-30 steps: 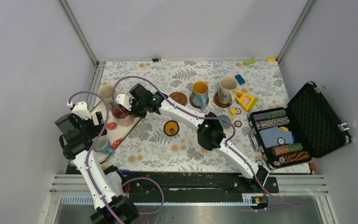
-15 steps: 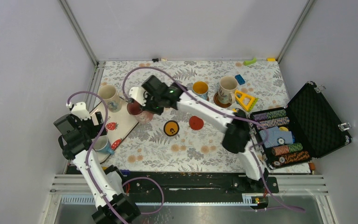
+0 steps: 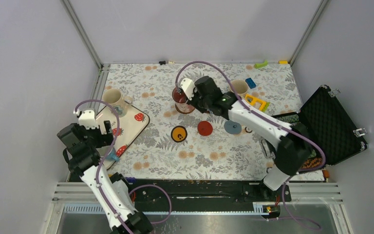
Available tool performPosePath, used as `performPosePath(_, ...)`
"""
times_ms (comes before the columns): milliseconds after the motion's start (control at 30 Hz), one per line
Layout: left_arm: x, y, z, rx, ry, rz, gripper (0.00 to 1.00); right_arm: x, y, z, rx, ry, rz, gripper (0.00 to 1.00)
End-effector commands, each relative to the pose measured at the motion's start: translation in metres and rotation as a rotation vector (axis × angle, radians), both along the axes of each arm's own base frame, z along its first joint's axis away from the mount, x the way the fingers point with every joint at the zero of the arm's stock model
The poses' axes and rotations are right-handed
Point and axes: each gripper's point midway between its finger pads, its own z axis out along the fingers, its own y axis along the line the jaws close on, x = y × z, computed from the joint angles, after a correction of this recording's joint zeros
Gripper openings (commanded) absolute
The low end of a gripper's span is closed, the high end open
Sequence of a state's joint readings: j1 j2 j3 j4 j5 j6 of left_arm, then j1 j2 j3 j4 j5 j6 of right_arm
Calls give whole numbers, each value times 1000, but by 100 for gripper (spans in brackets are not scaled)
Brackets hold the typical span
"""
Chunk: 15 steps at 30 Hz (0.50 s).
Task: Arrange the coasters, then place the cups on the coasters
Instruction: Place the cup on the coaster.
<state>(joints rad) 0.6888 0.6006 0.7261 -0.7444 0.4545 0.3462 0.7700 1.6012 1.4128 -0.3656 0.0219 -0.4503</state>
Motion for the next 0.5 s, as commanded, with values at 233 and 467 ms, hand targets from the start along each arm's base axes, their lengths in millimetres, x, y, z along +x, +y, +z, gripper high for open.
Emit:
performPosePath(233, 4, -13, 19, 36, -101, -77, 99, 87, 28, 1, 78, -171, -265, 0)
performPosePath(467, 2, -17, 22, 50, -123, -90, 98, 99, 26, -13, 128, -109, -306, 0)
